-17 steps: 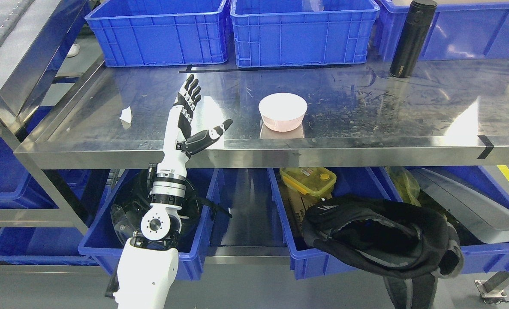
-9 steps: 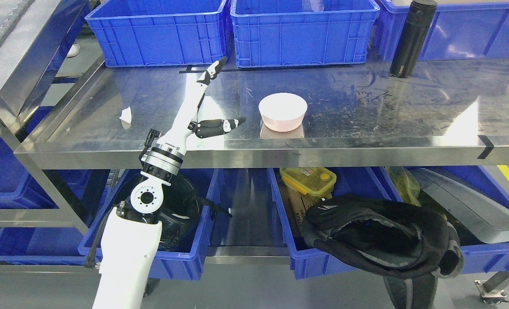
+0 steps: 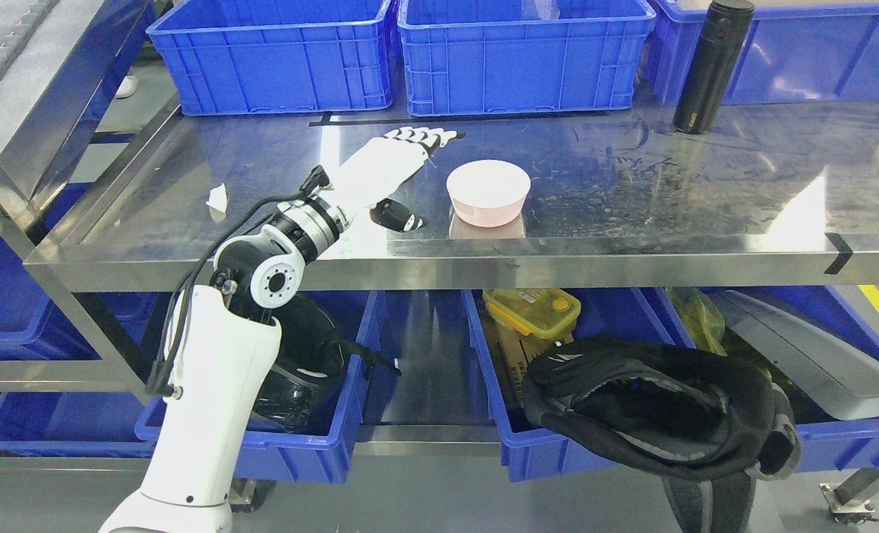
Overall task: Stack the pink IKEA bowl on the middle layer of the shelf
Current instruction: 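Close the left hand fingers around the rim of the pink bowl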
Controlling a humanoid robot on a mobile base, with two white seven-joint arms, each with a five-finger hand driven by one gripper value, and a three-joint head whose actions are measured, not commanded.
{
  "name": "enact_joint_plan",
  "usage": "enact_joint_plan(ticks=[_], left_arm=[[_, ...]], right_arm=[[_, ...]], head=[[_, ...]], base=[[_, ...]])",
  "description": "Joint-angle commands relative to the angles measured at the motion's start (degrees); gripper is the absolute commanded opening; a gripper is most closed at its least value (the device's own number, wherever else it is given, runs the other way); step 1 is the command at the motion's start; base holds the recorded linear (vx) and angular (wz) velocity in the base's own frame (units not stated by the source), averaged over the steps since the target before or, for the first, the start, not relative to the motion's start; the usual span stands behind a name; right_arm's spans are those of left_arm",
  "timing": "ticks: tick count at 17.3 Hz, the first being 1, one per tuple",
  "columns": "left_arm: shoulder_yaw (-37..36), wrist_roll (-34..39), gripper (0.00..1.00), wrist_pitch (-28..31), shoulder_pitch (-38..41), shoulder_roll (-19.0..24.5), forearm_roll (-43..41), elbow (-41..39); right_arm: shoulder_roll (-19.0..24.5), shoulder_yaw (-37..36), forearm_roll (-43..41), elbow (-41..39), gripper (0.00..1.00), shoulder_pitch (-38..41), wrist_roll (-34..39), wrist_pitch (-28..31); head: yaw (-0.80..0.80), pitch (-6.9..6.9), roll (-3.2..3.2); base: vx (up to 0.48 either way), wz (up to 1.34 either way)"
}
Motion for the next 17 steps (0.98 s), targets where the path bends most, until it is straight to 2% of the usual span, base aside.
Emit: enact_joint_plan(ticks=[1,5,7,12,17], left_arm=[[-13.33,-4.82,0.94,7.72,-8.91,-3.17,-10.61,4.59],[-16.77,-6.67,0.94,9.32,-12.62,-6.74,-9.31,11.26],[-17.03,-6.94,0.94,9.24,-13.23,-6.74,-6.15,15.83],[-17.74,-6.42,0.98,8.89,-15.34,-6.74,-6.05,22.43],[-18.35,-3.17,0.97,8.71,-15.52,-6.74,-5.87,25.25]], right_arm=[[-1.00,0.00,-0.01,-1.00,1.00,0.88,-0.02,-0.03],[-1.00,0.00,-0.01,-1.00,1.00,0.88,-0.02,-0.03],[-1.00,0.00,-0.01,-1.00,1.00,0.88,-0.02,-0.03],[-1.00,0.00,-0.01,-1.00,1.00,0.88,-0.02,-0.03],[-1.00,0.00,-0.01,-1.00,1.00,0.88,-0.02,-0.03]], head=[[0.00,0.00,0.00],[0.00,0.00,0.00],[0.00,0.00,0.00],[0.00,0.00,0.00],[0.00,0.00,0.00]], base=[[0.000,0.00],[0.000,0.00],[0.000,0.00],[0.000,0.00],[0.000,0.00]])
